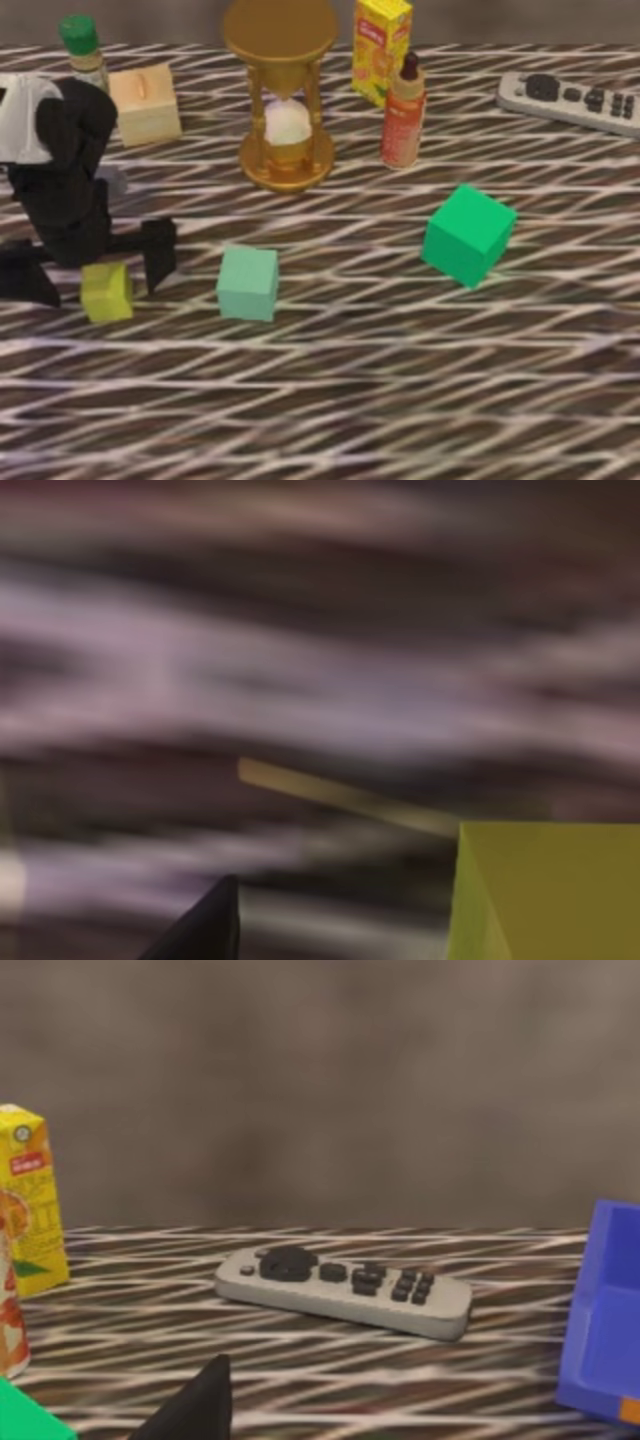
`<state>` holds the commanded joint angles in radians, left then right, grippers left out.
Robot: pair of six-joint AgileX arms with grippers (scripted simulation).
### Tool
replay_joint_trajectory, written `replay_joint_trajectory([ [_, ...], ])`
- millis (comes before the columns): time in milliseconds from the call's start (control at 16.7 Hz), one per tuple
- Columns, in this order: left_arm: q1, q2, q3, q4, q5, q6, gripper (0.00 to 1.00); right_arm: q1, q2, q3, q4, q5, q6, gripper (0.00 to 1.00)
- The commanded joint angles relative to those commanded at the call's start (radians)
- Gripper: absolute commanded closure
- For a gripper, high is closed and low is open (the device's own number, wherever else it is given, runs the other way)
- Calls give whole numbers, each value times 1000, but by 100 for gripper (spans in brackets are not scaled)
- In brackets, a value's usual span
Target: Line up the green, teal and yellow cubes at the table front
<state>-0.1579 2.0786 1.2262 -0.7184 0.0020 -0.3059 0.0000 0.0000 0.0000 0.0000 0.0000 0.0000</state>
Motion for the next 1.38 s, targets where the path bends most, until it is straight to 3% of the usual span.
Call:
replay_joint_trajectory([
  [60, 0, 0, 0, 0, 0, 0, 0, 0, 0, 0, 0, 0, 0, 0],
  [840, 0, 0, 0, 0, 0, 0, 98, 0, 0, 0, 0, 0, 0, 0],
  [1380, 2, -37, 13, -18, -10, 7, 100, 0, 0, 0, 0, 0, 0, 0],
])
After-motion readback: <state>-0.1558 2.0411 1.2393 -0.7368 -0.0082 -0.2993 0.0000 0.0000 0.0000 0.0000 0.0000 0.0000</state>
